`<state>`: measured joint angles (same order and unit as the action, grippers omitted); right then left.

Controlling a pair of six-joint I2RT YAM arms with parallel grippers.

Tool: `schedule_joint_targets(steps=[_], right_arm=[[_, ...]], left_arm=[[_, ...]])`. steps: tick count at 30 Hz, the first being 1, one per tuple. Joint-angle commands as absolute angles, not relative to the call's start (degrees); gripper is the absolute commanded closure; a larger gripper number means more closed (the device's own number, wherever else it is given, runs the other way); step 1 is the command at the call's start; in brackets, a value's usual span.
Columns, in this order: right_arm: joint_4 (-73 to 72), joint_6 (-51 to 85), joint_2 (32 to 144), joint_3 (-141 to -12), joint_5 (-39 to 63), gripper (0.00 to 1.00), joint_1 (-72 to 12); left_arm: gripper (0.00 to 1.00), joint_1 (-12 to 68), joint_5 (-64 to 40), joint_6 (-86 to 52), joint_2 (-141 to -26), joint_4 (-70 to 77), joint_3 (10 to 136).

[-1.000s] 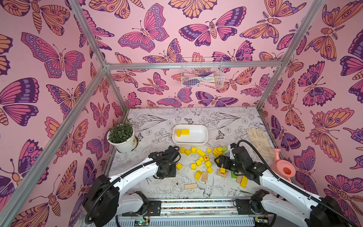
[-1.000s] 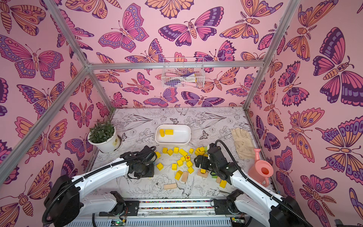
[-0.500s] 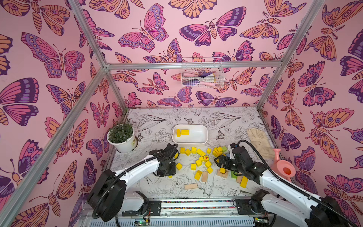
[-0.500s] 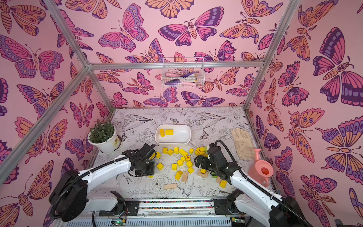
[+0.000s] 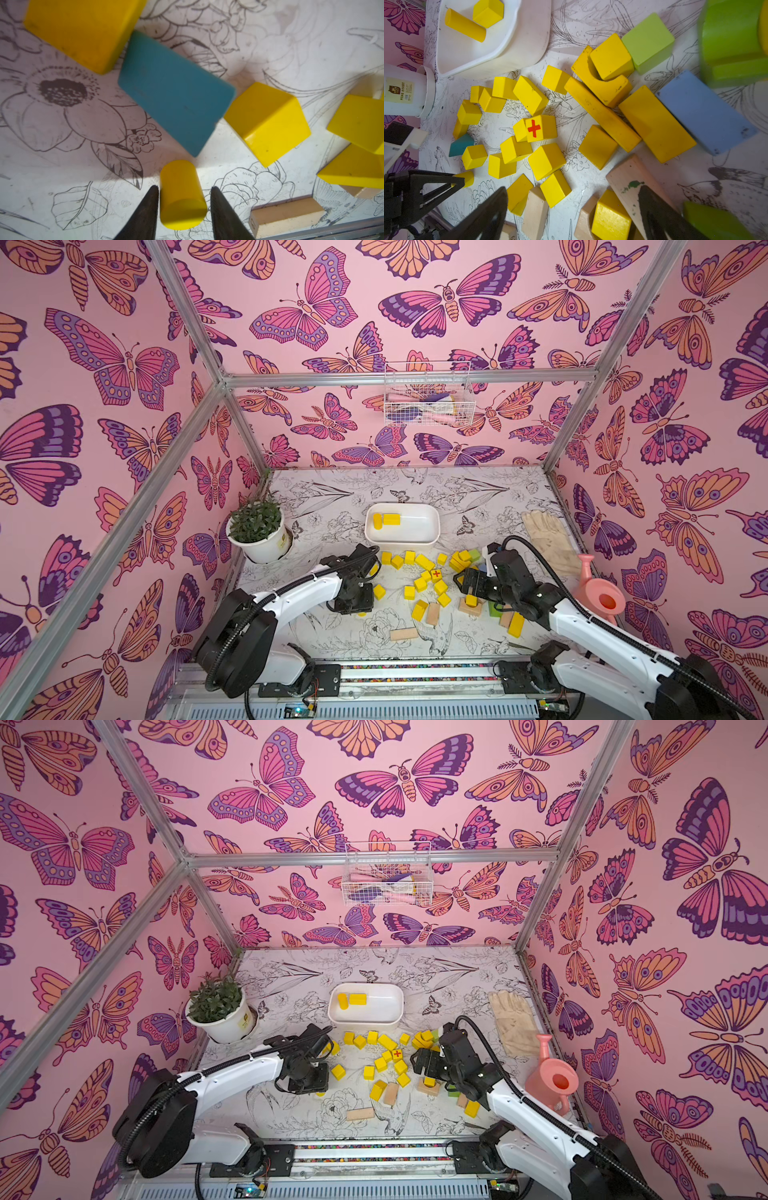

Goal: Pick out the yellow building blocks
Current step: Pick up the building block from the center of the board.

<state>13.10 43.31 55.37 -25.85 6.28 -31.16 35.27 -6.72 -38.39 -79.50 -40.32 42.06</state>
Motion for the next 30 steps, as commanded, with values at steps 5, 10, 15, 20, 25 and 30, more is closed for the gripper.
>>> schedule_joint_targets(steps=[5, 10, 15, 20, 25, 30], right_arm=[[14.3, 43.4, 54.4, -26.3, 6.1, 0.02, -30.8], [14.2, 43.5, 54.1, -26.0, 5.9, 0.02, -30.8], [14.2, 43.7, 53.5, -25.8, 5.5, 0.02, -30.9], [13.5, 44.2, 52.3, -25.0, 4.9, 0.02, -30.8], [13.5, 44.3, 51.7, -24.6, 4.7, 0.02, -30.9], [13.7, 44.5, 51.1, -24.5, 4.1, 0.02, -30.8]], left_arm=[[0.61, 35.0, -7.6, -37.7, -80.2, -40.7, 42.2], [0.67, 34.9, -7.6, -37.7, -80.1, -40.6, 42.1], [0.70, 34.9, -7.5, -37.8, -79.4, -40.6, 42.0], [0.70, 35.1, -7.7, -36.9, -77.5, -40.6, 42.8], [0.71, 35.0, -7.9, -35.3, -77.3, -41.0, 46.5], [0.72, 35.0, -8.5, -31.1, -78.3, -41.2, 54.0]])
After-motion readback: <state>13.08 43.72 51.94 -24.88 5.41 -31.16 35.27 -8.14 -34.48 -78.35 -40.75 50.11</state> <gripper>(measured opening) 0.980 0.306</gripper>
